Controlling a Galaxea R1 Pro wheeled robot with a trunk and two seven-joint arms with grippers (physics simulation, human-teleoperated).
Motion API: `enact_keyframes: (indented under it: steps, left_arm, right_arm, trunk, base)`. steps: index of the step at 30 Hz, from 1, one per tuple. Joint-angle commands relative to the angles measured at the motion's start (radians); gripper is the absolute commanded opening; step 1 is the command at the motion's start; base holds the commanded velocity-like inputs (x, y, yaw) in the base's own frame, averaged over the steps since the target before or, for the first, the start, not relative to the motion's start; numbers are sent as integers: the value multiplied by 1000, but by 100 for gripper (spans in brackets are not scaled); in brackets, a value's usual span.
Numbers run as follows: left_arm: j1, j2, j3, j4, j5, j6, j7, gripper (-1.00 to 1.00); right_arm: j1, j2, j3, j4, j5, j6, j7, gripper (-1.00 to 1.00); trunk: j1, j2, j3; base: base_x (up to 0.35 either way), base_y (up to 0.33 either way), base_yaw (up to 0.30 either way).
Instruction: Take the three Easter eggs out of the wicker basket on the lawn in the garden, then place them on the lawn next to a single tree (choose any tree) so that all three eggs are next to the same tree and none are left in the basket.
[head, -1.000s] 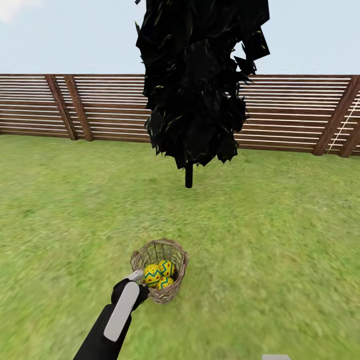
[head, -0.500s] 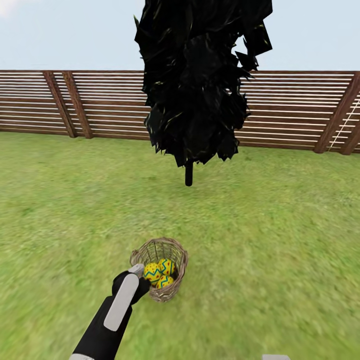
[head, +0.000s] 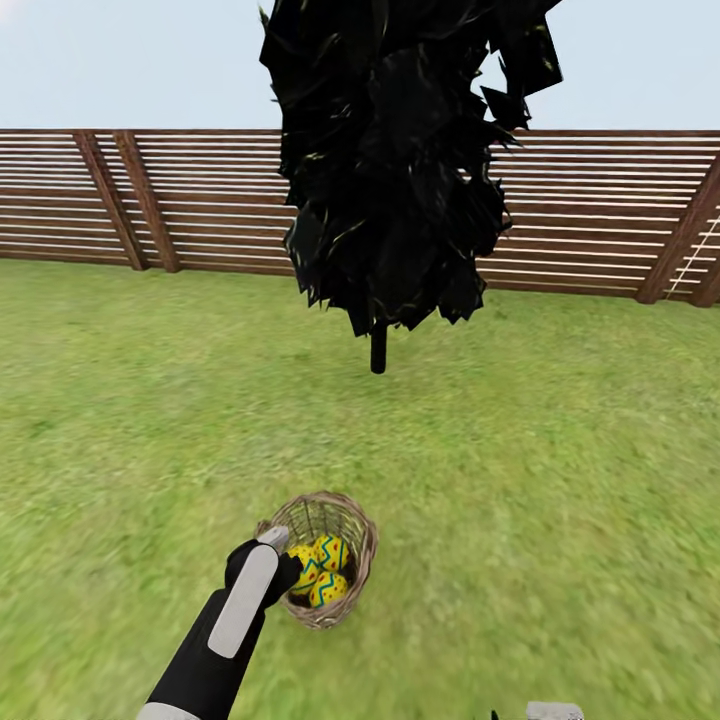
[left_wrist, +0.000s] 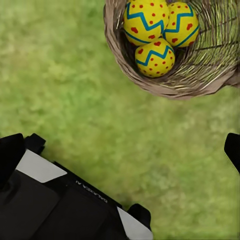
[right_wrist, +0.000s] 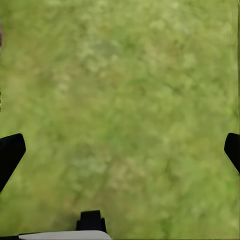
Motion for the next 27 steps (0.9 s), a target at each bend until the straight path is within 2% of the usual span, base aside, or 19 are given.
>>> enact_keyframes:
  steps: [1, 8, 13, 21, 23, 27]
  left_arm:
    - [-1, 0, 0, -1, 6, 4, 7, 100]
    - [-1, 0, 0, 35, 6, 5, -4, 100]
    - [-1, 0, -2, 52, 5, 6, -9, 100]
    - [-1, 0, -1, 53, 7, 10, -11, 100]
    - [-1, 0, 9, 52, 27, 9, -12, 100]
    - [-2, 0, 28, 49, 115, 2, -11, 100]
  right_arm:
    - [0, -1, -1, 2, 0, -11, -2, 100]
    - [0, -3, -3, -10, -3, -31, -2, 100]
    - [-1, -1, -3, -68, 0, -33, -2, 100]
    - [-1, -5, -4, -71, 1, -34, -6, 100]
    - [-1, -5, -4, -70, 1, -34, -12, 100]
    - [0, -4, -3, -69, 1, -35, -19, 100]
  trunk:
    - [0, -1, -3]
    - [0, -1, -14]
    - [0, -1, -22]
    - [0, -1, -35]
    - [0, -1, -38]
    - [0, -1, -45]
  base:
    - [55, 0, 0]
    - [13, 0, 0]
    - [107, -78, 0]
    - [60, -31, 0]
    - [218, -2, 0]
    - [290, -1, 0]
